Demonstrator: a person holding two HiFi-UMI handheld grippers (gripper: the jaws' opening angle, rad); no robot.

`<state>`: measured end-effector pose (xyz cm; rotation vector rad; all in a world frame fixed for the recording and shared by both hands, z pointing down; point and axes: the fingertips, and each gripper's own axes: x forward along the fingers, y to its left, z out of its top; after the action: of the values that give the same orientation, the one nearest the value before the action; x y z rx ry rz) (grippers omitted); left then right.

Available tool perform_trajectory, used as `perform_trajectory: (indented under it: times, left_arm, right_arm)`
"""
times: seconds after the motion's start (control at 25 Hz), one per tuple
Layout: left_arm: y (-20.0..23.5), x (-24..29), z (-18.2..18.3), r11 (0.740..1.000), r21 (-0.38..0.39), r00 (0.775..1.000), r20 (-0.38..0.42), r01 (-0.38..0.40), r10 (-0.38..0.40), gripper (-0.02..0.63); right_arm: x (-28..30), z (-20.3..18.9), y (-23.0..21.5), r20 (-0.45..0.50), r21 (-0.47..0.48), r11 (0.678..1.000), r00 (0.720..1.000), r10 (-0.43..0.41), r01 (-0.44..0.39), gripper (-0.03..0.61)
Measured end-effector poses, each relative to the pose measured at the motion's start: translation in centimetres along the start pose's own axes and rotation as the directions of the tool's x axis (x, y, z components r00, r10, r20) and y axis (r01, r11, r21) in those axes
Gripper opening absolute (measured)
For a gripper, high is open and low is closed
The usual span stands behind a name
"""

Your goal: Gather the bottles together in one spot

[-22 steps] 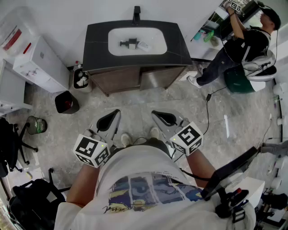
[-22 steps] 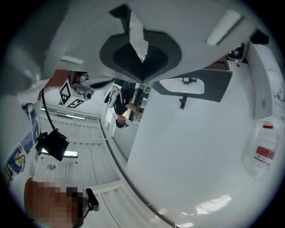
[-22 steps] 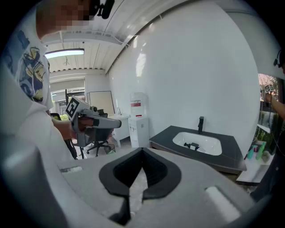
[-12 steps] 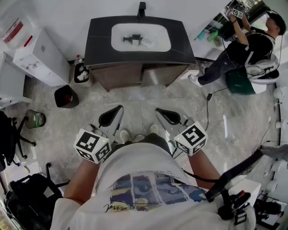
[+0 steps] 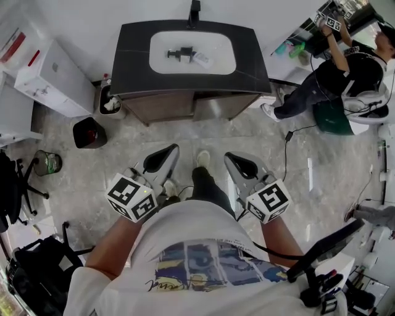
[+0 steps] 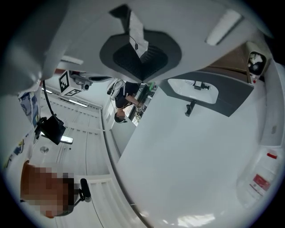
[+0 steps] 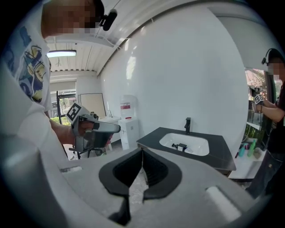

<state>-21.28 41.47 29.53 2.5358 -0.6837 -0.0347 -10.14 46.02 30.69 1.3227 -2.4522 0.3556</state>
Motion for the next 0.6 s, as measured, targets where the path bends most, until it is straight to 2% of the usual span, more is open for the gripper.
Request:
perform_trajectory:
  times: [0.08, 0.24, 0.44, 0.6]
  left_arm:
    - [0.8, 2.0, 0.7, 1.0, 0.014, 1.0, -0.008, -0.027, 0.027, 0.001]
    - [2.6, 6.1, 1.8, 0.992, 0.078, 0.994, -0.026, -0.1, 0.102, 0.0]
    - [4.6, 12.3, 3.1, 0.989, 0.059, 0.989, -0.044, -0.136, 0.139, 0.0]
    - [5.3, 17.4, 4.0, 0.982, 0.086, 0.983, -0.063, -0.166, 0.172, 0.0]
  right_arm:
    - [0.9, 0.4, -1.9, 0.009, 0.001, 1.0, 1.0, 0.019, -0.019, 0.026]
    - [2.8, 1.4, -6.2, 0.029, 0.008, 0.998, 0.997, 0.066, -0.067, 0.029]
    - [4.9, 2.3, -12.3, 0.033, -0.002, 0.993, 0.993, 0.117, -0.117, 0.054]
    - [5.6, 2.6, -17.3, 0.039, 0.008, 0.989, 0.989, 0.145, -0.145, 0.062]
